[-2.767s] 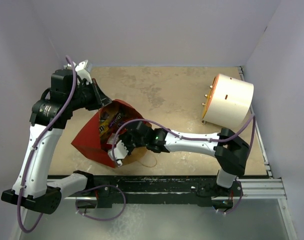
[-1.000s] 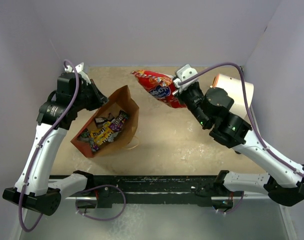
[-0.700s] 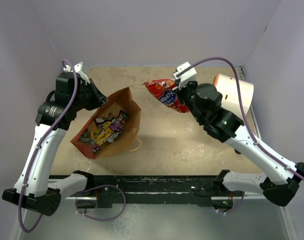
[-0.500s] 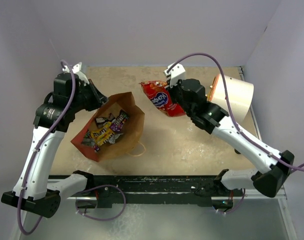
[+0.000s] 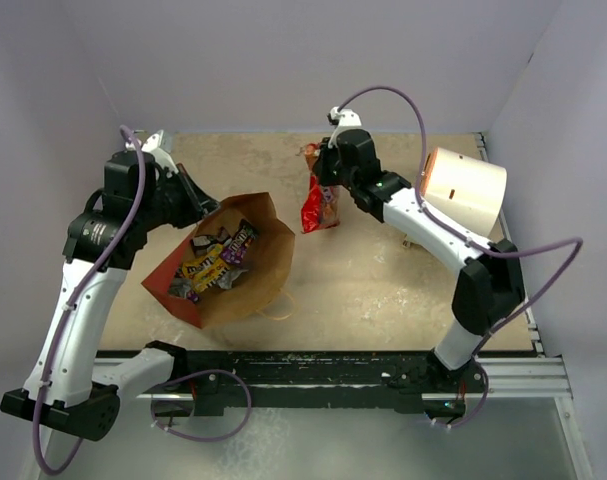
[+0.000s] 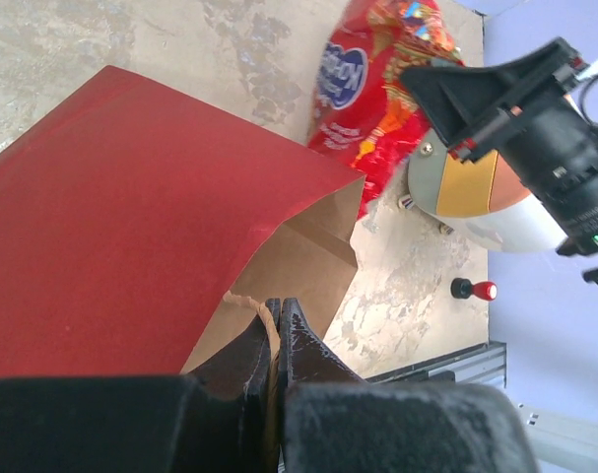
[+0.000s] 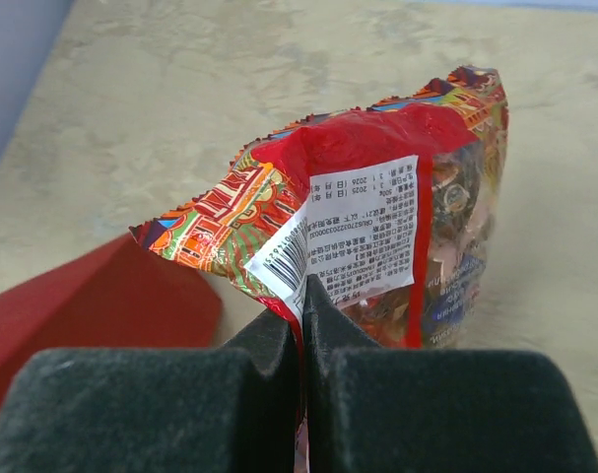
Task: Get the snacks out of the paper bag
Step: Place the snack at the center of the board.
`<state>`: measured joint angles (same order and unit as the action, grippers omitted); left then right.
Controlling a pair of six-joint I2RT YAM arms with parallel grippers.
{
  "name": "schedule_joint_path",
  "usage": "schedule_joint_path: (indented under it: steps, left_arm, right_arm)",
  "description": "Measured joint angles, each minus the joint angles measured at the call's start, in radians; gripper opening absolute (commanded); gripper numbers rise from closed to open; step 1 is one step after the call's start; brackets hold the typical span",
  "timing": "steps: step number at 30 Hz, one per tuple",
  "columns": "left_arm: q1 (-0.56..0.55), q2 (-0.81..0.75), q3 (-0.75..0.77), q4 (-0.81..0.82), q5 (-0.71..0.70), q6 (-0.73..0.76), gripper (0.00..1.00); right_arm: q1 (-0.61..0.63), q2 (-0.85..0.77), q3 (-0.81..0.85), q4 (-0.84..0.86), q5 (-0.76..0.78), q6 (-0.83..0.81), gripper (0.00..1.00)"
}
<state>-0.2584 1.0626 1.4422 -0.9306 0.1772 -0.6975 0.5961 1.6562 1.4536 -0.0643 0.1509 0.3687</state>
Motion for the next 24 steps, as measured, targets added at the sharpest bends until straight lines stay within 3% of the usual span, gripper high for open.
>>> schedule_joint_path:
  steps: [10,14,21,24]
  left_arm:
    - [0.000,-0.005,0.003,-0.026,-0.018,0.002,0.00]
    - [0.000,0.023,0.018,-0.029,-0.016,0.010,0.00]
    - [0.000,0.060,0.024,-0.024,0.006,0.014,0.00]
    - [0.000,0.068,0.024,-0.007,0.023,0.014,0.00]
  right_arm:
    - [-0.089,0.113,0.015,0.119,-0.259,0.259,0.00]
    - [-0.166,0.109,-0.014,0.124,-0.260,0.276,0.00]
    - [-0.239,0.109,-0.013,-0.062,-0.071,0.077,0.29]
    - [-0.233,0.098,-0.004,-0.140,-0.023,0.000,0.35]
